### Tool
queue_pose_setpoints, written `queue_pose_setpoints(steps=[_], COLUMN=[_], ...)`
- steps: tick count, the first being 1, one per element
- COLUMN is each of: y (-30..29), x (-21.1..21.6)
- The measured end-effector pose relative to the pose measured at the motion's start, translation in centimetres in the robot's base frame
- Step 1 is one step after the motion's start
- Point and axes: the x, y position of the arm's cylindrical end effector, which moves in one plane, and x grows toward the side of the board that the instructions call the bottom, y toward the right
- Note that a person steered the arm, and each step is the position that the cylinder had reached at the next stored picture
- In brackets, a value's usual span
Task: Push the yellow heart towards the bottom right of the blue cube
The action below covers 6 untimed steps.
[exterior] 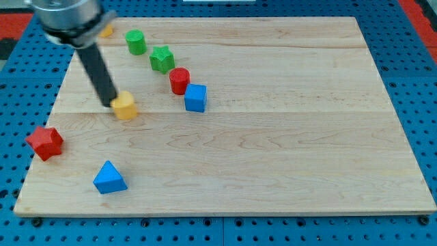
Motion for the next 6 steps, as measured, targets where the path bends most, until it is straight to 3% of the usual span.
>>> queue_pose_setpoints(steps=[1,3,4,5,6], y=[7.0,9.5,13.7,15.6,13.9], x=[1.6,6.6,5.5,8.6,13.3])
